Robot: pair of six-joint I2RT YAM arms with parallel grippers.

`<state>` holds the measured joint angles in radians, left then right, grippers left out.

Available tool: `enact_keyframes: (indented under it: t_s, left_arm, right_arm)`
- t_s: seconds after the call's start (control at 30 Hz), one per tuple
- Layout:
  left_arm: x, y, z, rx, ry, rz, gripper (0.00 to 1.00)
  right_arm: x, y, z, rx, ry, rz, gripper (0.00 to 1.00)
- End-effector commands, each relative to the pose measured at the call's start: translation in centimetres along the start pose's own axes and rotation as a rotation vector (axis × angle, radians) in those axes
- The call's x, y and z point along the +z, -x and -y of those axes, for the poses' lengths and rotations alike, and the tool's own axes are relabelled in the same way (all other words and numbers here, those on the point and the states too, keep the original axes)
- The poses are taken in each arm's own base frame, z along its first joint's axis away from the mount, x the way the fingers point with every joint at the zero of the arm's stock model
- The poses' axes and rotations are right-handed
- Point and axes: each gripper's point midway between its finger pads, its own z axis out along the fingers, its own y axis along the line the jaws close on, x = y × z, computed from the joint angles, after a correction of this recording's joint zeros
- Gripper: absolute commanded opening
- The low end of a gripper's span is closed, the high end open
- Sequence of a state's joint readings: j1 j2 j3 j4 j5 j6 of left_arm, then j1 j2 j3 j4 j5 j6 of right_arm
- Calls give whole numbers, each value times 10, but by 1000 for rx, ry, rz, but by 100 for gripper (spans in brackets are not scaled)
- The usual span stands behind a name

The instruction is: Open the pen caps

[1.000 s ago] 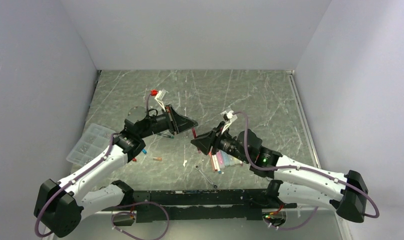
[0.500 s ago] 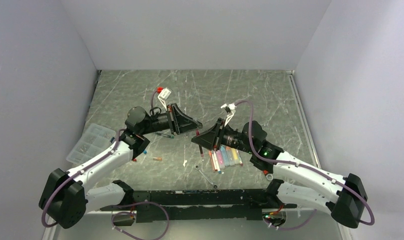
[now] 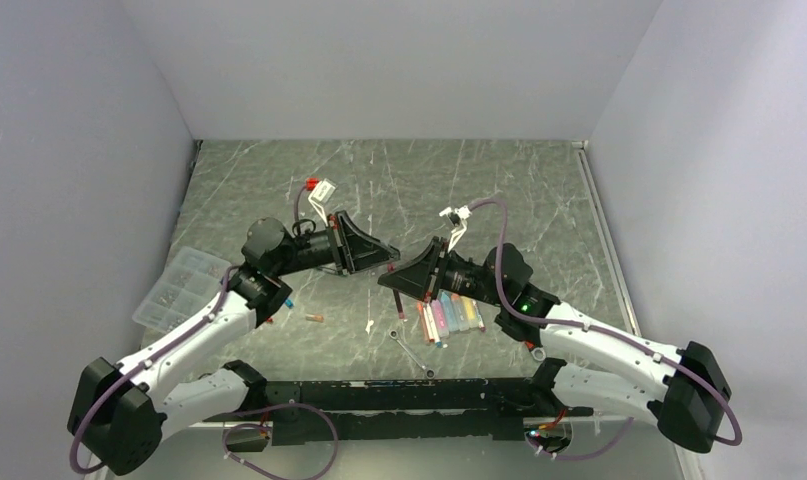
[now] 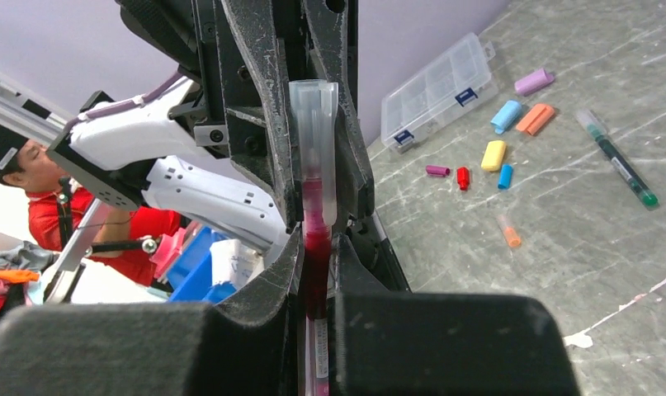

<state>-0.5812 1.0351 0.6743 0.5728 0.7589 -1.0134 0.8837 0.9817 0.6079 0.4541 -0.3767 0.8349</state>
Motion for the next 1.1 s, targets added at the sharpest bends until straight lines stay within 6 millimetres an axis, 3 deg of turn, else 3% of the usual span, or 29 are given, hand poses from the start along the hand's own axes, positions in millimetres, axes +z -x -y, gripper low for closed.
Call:
enact_keyframes:
  t_s: [0.0, 0.23, 0.33, 0.4, 0.47, 0.57, 0.7, 0.83, 0.93, 1.07]
  left_arm:
    - [-12, 48, 8, 132, 41, 180, 0]
    - [-23, 112, 6, 146, 83, 331, 0]
    - [-21, 123, 0, 145, 118, 358, 0]
    - [-22, 125, -13, 124, 190, 357, 0]
    - [-26, 117, -29, 101, 268, 328, 0]
    - [-32, 94, -46, 75, 328, 258, 0]
    - [-52, 52, -71, 6, 424, 196, 0]
    - [-77, 9, -96, -68, 530, 161, 0]
    - [-91, -11, -102, -100, 574, 147, 0]
    - [-102, -28, -104, -124, 603, 140, 0]
  right_arm:
    - [-6, 3, -4, 13, 24, 37, 0]
    - [-17, -6, 6, 40, -5, 52, 0]
    - [-23, -2, 13, 33, -63, 78, 0]
    - [-29, 3, 30, 9, -185, 93, 0]
    - [-42, 10, 61, -40, -413, 115, 0]
    - [-75, 6, 113, -157, -800, 43, 0]
    - [-104, -11, 162, -226, -1095, -92, 0]
    - [-102, -33, 188, -226, -1139, -210, 0]
    - [-84, -53, 199, -197, -1096, -277, 0]
    - [-79, -59, 217, -193, -1141, -288, 0]
